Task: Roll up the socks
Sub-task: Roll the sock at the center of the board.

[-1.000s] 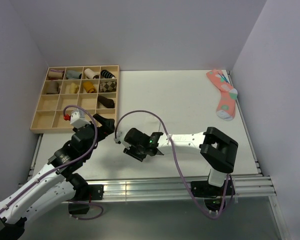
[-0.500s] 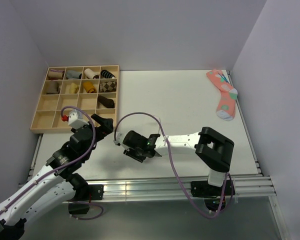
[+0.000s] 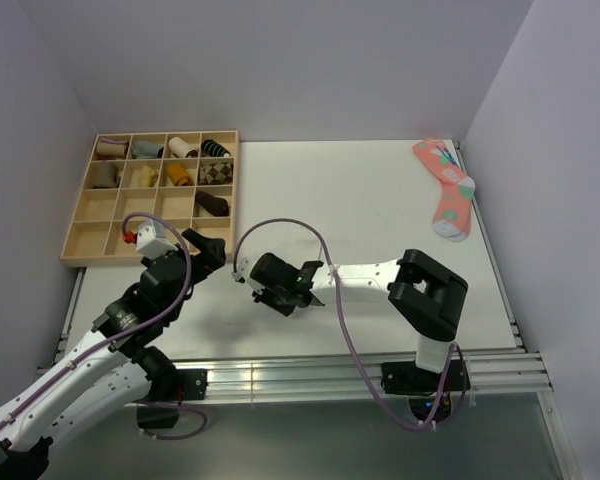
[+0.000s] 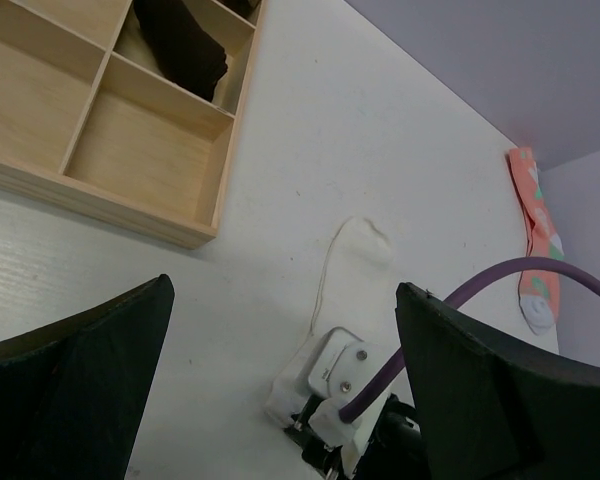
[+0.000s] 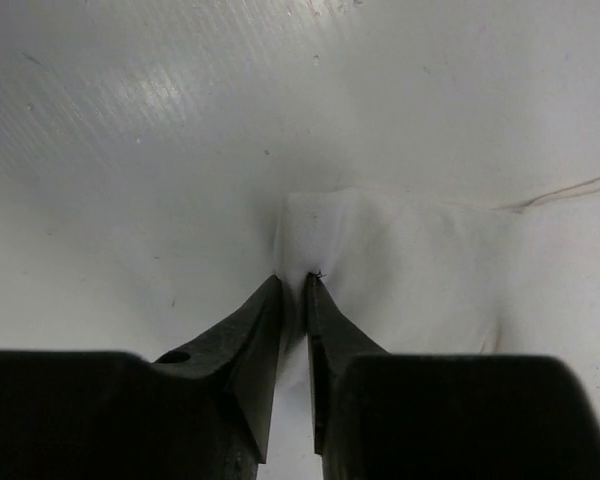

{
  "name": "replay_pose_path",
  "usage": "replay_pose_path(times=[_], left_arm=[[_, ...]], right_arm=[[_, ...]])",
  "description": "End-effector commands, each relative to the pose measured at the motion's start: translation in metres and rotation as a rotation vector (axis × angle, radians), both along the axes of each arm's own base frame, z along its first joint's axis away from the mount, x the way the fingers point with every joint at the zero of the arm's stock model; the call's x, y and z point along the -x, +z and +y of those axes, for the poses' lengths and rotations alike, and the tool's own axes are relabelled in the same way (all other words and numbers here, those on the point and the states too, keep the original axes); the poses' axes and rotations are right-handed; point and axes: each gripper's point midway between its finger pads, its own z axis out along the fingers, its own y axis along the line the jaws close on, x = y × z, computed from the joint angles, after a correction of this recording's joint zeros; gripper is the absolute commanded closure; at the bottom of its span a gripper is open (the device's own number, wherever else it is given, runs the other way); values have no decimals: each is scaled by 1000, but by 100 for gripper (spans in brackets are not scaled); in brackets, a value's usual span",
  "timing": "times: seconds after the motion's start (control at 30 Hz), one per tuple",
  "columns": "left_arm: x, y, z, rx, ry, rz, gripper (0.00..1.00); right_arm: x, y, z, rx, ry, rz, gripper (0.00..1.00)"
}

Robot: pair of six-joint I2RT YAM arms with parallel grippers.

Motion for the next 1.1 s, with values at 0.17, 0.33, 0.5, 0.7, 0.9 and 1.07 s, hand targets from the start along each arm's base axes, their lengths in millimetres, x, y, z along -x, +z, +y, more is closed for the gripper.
replay_pose_path(times=[0.17, 0.33, 0.5, 0.7, 0.9, 1.07], left_arm=[[-9, 12, 1, 0, 32, -23, 2], [-16, 5, -9, -17, 14, -11, 6], [-24, -11, -33, -20, -73, -6, 13], [-30, -25, -63, -33, -194, -53, 23], [-25, -43, -100, -103, -357, -83, 35], [-18, -66, -130, -138, -480, -134, 42]], right_arm=[[1, 30, -7, -154, 72, 172, 83], [-2, 47, -23, -230, 100, 287, 85], [3, 48, -36, -284, 133, 484, 88], [8, 27, -54, -240, 82, 633, 90], [2, 23, -65, -276, 11, 843, 92], [-2, 18, -74, -285, 2, 899, 93]])
